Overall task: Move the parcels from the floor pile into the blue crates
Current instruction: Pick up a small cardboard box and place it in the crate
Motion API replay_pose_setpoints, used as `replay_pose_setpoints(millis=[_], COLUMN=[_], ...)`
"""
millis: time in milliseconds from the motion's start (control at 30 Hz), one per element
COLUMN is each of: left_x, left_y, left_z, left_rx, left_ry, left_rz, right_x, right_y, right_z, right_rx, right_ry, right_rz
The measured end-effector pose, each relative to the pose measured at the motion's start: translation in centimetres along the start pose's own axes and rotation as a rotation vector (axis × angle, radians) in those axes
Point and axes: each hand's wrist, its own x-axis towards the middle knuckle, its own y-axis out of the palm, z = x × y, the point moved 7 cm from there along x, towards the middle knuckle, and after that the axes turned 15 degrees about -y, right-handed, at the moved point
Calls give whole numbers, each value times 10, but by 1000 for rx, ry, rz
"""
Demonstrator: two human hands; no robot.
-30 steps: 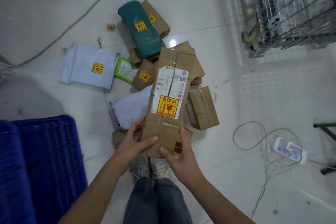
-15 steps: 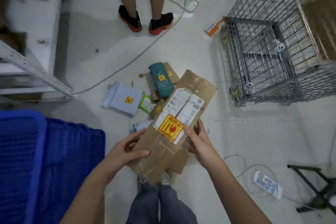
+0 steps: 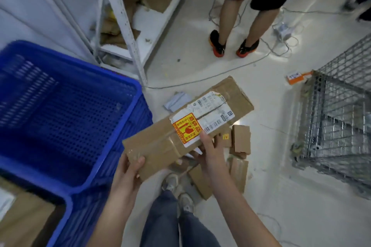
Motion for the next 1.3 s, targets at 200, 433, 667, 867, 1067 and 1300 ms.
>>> replay_pose_setpoints(millis=[200,433,667,867,1067,1300], left_x=[-87,-188,-264,-295,-288,-256], left_y=[-63,-165,-275,-352,-389,-402], left_z=[-18,-10,35,74,96,115], left_rx=[-223,-376,-610,-827,-1121,-1380], left_ry=[198,322,404,363,353,211], left_rz=[-183,-423,-598,-638,-752,-769], right_x=[-31,-71,-165,-256,-349,-384], right_y=[36,126,263,367,376,361], right_z=[35,35,-43,-162,-274,-347], right_rx=[55,-357,-425,-525,-801,-904], right_ry=[-33,-237,-166,27,236,414], right_rz=[134,682,1019,1174,1421,1479])
